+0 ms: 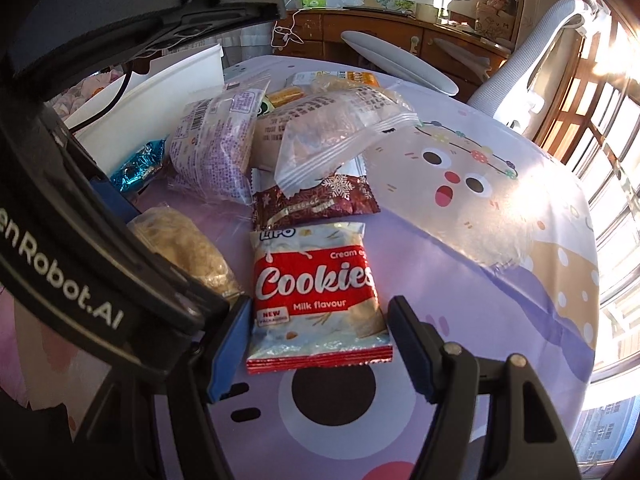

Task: Organize snacks
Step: 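Grasp the clear bag of yellow puffs with left tool while right tool grasps Lipo Cookies packet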

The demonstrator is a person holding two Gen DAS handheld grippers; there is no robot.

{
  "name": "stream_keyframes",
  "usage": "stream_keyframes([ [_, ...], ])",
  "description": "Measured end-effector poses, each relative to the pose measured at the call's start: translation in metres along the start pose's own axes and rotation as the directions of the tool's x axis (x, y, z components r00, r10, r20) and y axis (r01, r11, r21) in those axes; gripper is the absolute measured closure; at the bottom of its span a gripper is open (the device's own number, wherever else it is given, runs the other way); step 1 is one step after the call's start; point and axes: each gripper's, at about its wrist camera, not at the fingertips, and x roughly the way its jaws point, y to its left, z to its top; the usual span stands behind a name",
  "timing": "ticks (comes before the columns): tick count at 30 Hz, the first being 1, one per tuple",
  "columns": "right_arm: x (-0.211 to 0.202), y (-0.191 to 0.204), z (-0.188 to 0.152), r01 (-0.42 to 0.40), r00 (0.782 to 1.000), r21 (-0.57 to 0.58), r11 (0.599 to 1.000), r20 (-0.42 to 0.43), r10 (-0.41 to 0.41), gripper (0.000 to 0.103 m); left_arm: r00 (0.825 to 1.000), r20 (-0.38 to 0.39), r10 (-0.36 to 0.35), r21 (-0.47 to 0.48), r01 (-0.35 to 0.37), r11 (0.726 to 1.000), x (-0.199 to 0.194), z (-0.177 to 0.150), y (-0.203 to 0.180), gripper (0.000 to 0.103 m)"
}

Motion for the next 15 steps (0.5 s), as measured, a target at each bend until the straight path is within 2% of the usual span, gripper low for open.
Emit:
stream_keyframes([
  [1, 0.000, 0.001, 0.000, 0.000, 1.000, -0.003, 1.000, 0.000, 0.000, 0.034, 1.000, -0.006, 0.002, -0.006, -0.002, 1.000, 0.003, 0.000, 0.000, 0.020],
  [6, -0.003, 0.000, -0.001, -0.004, 1.000, -0.004, 1.000, -0.003, 0.004, 0.038, 1.000, -0.007, -0.002, -0.015, 0.002, 1.000, 0.006, 0.000, 0.002, 0.022],
  [15, -0.005, -0.002, 0.001, -0.005, 1.000, 0.015, 1.000, -0.029, 0.005, 0.046, 1.000, 0.002, -0.002, -0.028, 0.002, 1.000, -0.009, -0.008, 0.017, 0.039],
])
